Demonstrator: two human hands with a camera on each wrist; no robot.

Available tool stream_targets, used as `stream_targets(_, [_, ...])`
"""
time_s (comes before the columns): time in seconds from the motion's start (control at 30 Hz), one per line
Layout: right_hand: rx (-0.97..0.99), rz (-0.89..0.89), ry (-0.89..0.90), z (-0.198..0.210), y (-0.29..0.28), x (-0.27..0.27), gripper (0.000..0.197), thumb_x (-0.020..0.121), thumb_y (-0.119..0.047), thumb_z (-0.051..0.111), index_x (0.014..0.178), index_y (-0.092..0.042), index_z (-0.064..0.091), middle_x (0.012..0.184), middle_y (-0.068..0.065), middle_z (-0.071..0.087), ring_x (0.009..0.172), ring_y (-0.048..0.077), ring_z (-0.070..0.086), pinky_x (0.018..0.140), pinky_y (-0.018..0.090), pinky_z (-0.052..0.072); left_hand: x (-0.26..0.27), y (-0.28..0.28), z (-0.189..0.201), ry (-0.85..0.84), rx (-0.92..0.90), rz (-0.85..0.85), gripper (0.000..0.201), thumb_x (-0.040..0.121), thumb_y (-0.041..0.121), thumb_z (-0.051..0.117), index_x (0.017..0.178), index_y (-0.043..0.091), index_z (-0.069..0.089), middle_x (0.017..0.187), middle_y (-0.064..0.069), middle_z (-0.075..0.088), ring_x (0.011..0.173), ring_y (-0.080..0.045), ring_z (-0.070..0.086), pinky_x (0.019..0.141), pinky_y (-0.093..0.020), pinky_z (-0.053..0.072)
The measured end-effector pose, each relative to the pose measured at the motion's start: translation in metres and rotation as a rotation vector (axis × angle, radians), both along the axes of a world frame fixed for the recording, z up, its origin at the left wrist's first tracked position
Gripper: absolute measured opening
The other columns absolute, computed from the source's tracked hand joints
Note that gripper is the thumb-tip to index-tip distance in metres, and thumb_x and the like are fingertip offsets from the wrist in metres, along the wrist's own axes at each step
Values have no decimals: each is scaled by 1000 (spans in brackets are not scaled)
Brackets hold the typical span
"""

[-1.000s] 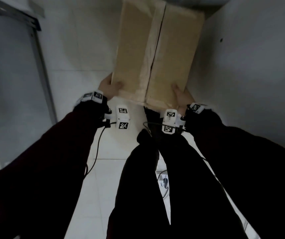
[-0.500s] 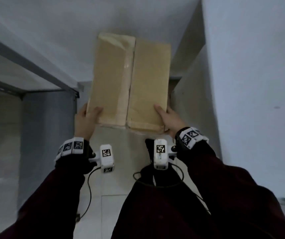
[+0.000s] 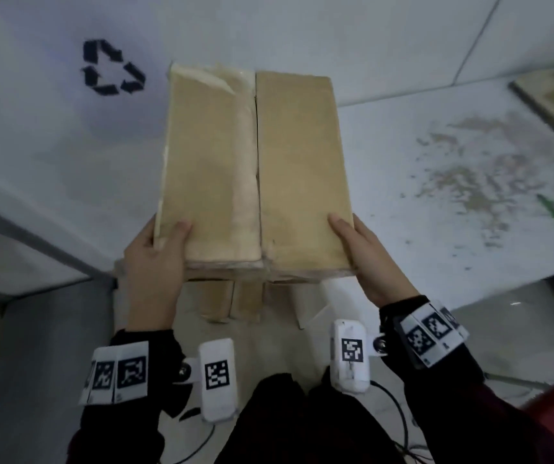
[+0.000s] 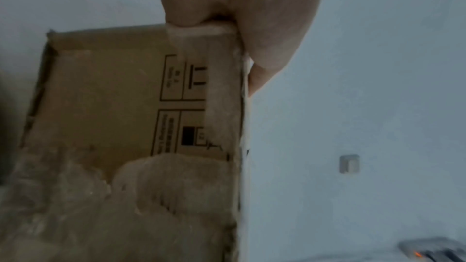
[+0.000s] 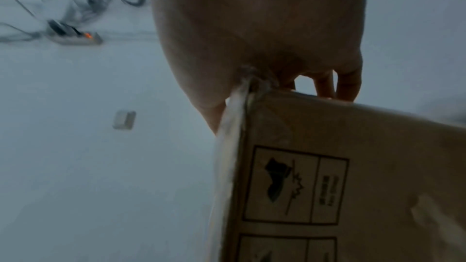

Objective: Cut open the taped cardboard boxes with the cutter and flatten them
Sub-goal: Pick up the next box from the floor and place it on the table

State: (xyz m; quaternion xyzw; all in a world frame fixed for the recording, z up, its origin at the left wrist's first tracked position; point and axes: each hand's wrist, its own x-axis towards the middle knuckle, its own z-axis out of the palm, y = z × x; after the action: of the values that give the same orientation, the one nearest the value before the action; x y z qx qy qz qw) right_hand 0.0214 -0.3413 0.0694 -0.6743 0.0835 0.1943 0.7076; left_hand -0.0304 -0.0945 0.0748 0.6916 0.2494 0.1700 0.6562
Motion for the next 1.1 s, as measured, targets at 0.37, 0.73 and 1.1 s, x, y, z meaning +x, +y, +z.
stream_targets(0.37, [2, -246, -69, 13, -219, 35, 59, 84, -58, 52, 133, -24, 50, 131, -6, 59, 123, 14, 52, 107, 37, 38, 98, -206, 4, 3, -122, -219, 16, 92, 20, 59, 106, 15, 64, 95, 3, 67, 93, -18, 63, 84, -31, 51])
stream_targets(0.73, [-47, -168, -35, -22, -396, 123, 78, 80, -40, 69, 145, -19, 33, 143, 4, 46, 129, 20, 47, 108, 41, 39, 173, -385, -30, 49, -100, -181, 23, 93, 25, 56, 111, 16, 65, 104, -3, 67, 101, -24, 63, 95, -44, 50])
stream_targets(1.1, [-50, -172, -37, -59, -443, 228, 55, 88, -33, 60, 139, -22, 43, 134, 0, 55, 119, 18, 56, 96, 33, 46, 240, -451, -64, 72, -143, -37, 33, 97, 27, 51, 128, 16, 57, 116, 0, 65, 103, -15, 62, 93, -33, 51])
